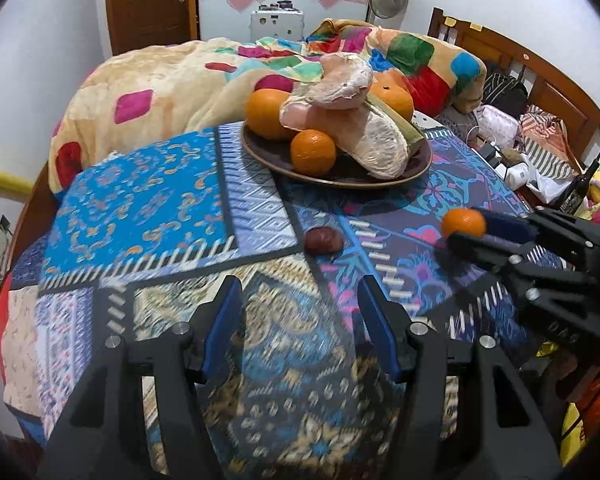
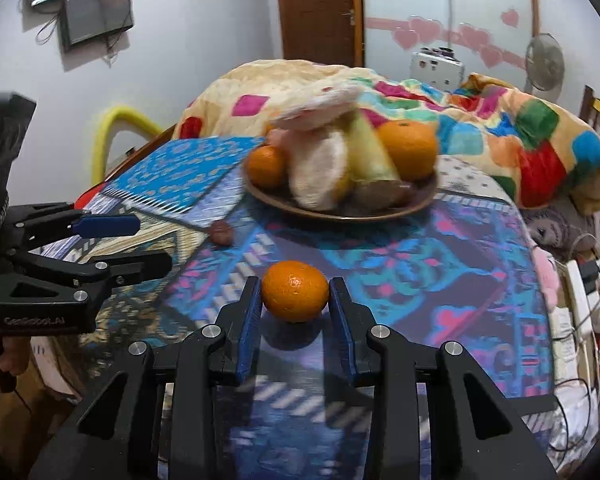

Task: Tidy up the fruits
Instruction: 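Grasp a tangerine with the right gripper while the left grasps another dark red plum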

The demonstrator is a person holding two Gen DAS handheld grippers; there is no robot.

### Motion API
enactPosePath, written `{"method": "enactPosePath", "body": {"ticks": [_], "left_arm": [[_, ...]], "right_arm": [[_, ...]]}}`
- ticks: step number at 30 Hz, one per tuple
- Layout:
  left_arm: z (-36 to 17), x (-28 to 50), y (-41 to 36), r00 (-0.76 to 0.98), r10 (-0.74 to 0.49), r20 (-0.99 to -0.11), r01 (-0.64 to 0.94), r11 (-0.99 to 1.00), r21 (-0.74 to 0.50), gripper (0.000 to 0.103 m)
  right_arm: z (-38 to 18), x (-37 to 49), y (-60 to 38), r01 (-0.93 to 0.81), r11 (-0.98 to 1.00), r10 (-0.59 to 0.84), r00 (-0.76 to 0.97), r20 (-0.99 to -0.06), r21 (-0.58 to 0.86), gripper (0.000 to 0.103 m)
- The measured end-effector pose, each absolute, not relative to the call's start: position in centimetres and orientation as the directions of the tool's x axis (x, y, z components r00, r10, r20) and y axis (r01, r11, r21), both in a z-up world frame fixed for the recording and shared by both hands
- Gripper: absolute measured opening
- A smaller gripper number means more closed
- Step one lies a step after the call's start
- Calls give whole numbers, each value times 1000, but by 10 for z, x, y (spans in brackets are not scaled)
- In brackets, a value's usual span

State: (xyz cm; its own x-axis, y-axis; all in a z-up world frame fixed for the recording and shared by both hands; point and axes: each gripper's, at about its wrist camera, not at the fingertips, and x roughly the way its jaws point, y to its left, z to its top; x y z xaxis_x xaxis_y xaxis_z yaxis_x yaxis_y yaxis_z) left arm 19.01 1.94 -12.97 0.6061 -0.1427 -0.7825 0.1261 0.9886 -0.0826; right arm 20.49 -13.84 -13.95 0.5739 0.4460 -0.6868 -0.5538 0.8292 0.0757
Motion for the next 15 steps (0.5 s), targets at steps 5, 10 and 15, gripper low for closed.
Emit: {"method": "enactPosePath", "body": {"ticks": [5, 10, 15], "left_arm": [[-136, 211, 9, 579, -169, -798, 138, 984, -108, 50], [-142, 222, -1, 573, -138, -808, 141, 988, -68, 38], [-142, 227, 0, 578, -139, -804, 144, 987, -67, 20]], "right_arm": [[-138, 217, -159, -513, 856, 414, 598, -686, 69, 31], [-140, 223, -174, -494, 866, 403, 603, -689, 74, 31], [-142, 225, -176, -496, 866, 400, 605, -688, 68, 31]]}}
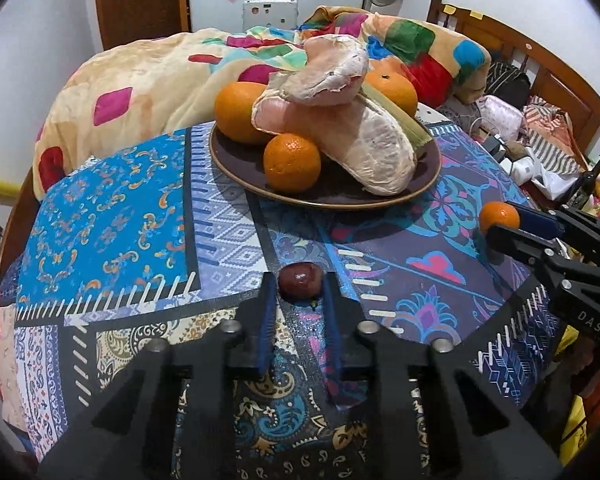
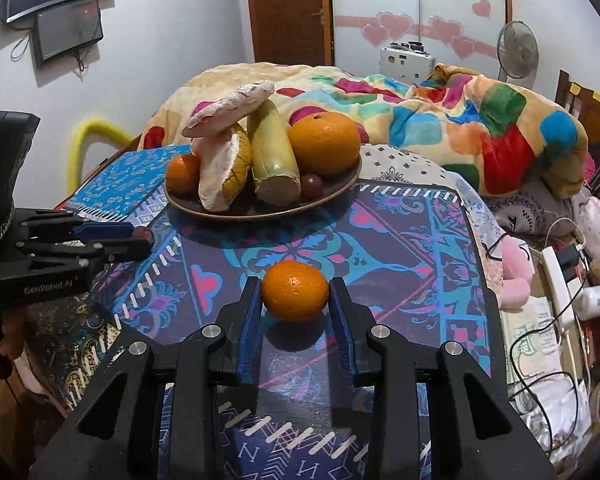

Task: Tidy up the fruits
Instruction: 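Grasp a tangerine with the right gripper while the left grasps another dark red plum, then carry the tangerine and plum onto the plate and open both grippers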

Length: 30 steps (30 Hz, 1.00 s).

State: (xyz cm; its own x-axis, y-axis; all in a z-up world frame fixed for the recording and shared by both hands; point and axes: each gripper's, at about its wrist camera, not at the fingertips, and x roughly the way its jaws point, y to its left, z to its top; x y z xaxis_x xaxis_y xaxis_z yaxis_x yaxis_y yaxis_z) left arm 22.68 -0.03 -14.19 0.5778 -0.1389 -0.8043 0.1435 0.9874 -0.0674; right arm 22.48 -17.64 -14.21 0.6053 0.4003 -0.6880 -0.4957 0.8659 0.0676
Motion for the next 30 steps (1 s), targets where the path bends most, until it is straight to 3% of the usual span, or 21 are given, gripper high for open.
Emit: {"method": "enactPosePath", "body": {"ticks": [16, 30], "left_arm": [[-93, 240, 41, 668, -115, -735, 75, 993, -88, 17], [-105, 293, 35, 655, -89, -750, 64, 996, -62, 17]], "right_arm": [[-119, 241, -181, -494, 868, 409, 647, -643, 55, 31], [-114, 277, -156, -505, 863, 390, 666, -635, 1, 31]]}}
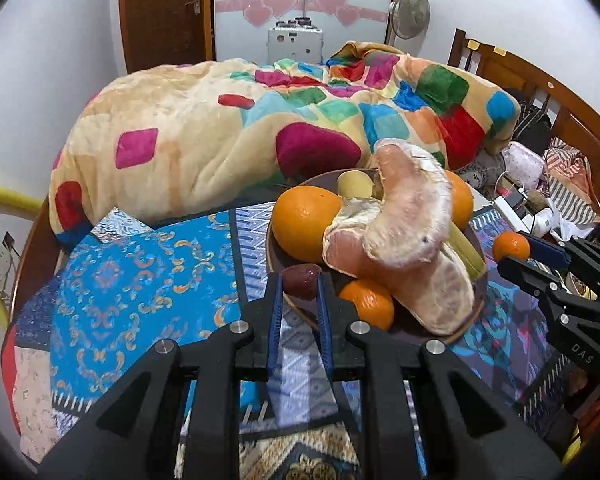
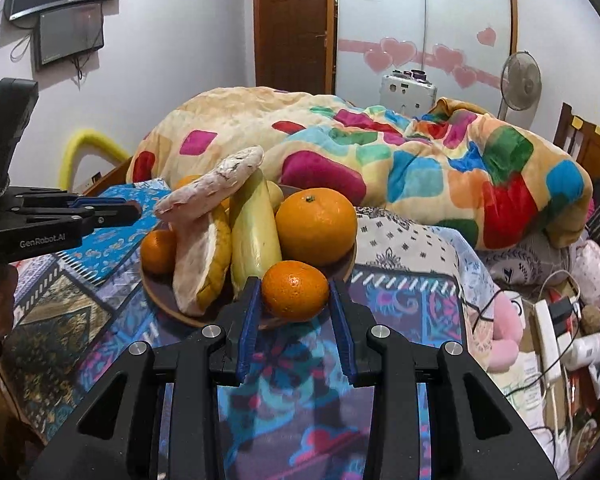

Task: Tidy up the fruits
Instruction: 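Carry the tangerine and plum onto the plate and open both grippers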

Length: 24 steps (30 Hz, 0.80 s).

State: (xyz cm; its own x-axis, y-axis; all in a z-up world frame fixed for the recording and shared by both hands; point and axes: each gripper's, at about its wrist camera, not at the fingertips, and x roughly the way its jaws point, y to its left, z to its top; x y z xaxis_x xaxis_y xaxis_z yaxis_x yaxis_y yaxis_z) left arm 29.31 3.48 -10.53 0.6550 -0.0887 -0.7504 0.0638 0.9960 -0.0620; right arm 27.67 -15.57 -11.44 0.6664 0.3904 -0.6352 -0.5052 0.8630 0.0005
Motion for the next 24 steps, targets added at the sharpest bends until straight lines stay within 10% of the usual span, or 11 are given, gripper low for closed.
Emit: {"method": "enactPosePath", "body": {"ticks": [24], "left_arm": [[-124, 317, 25, 621, 4, -784, 31, 999, 29, 32]], "right_arm": [[-129, 313, -157, -492, 871, 352, 621, -700, 1, 45]]}}
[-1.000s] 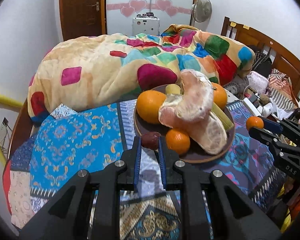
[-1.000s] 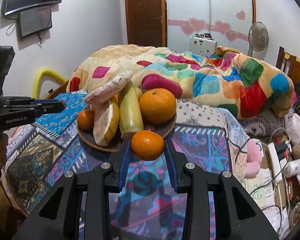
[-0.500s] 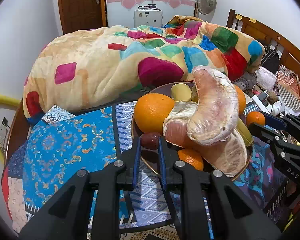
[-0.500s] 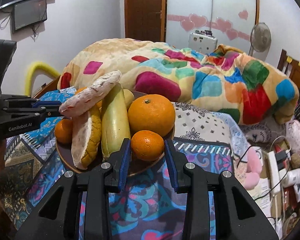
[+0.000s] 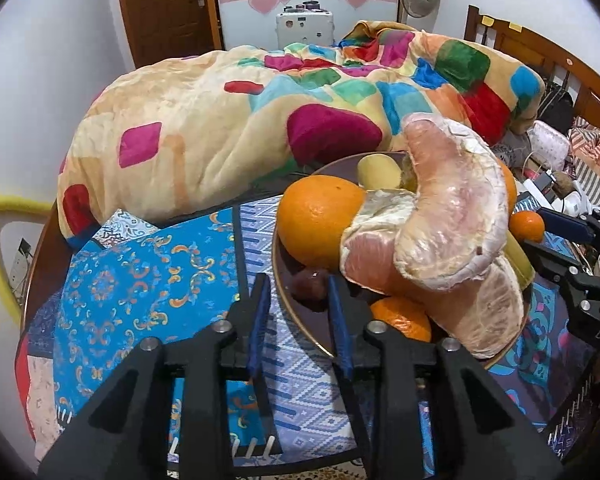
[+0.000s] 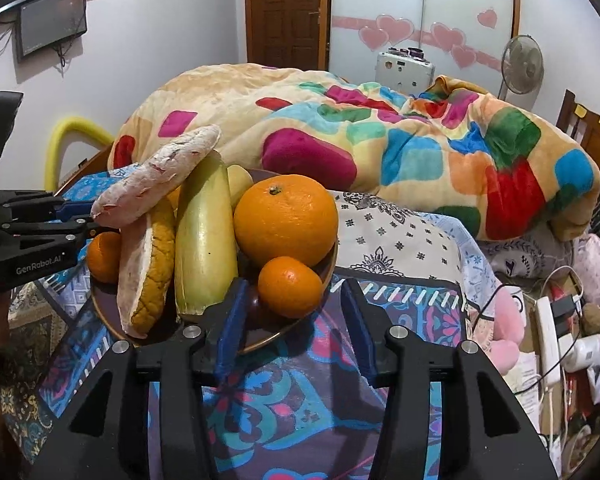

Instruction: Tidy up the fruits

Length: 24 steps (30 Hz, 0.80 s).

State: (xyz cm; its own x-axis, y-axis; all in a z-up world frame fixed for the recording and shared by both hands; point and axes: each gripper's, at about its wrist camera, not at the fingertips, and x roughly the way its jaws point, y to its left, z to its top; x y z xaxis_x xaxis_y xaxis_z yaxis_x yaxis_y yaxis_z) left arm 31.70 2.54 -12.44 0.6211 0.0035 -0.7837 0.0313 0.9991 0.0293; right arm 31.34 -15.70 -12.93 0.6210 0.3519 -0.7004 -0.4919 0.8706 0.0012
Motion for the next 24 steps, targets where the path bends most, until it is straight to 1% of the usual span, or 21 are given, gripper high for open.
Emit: {"method": "enactPosePath", "body": {"ticks": [5, 8, 11, 14, 18, 21, 23, 24], "left_arm": [[-114, 305, 32, 636, -42, -771, 40, 999, -21, 38], [-97, 290, 33, 664, -49, -746, 41, 999, -29, 38], [-73, 265, 35, 699, -72, -711, 34, 997, -68, 39], [-41, 231, 32, 754, -91, -650, 36, 995, -97, 40], [-1, 182, 24, 822, -97, -561, 54, 994, -93, 44], [24, 142, 16, 874, -90, -478, 63, 995, -73, 49], [37, 117, 12, 905, -80, -417, 60, 996, -60, 56], [43, 102, 9, 921, -72, -383, 55, 997, -57, 57]], "right_arm": [[-125, 308, -160, -495, 869, 349, 633, -691, -14, 47], [-116, 301, -165, -488, 873, 354, 643, -679, -6, 47], [-97, 284, -171, -486, 874, 370, 664, -650, 2, 47], [-76, 264, -175, -480, 877, 374, 695, -615, -8, 47], [-40, 228, -185, -475, 879, 409, 733, -544, 20, 47], [-14, 196, -193, -481, 876, 436, 763, -477, 33, 47], [2, 174, -197, -481, 876, 451, 782, -430, 44, 47], [8, 165, -199, -481, 875, 457, 791, -407, 49, 48]]}}
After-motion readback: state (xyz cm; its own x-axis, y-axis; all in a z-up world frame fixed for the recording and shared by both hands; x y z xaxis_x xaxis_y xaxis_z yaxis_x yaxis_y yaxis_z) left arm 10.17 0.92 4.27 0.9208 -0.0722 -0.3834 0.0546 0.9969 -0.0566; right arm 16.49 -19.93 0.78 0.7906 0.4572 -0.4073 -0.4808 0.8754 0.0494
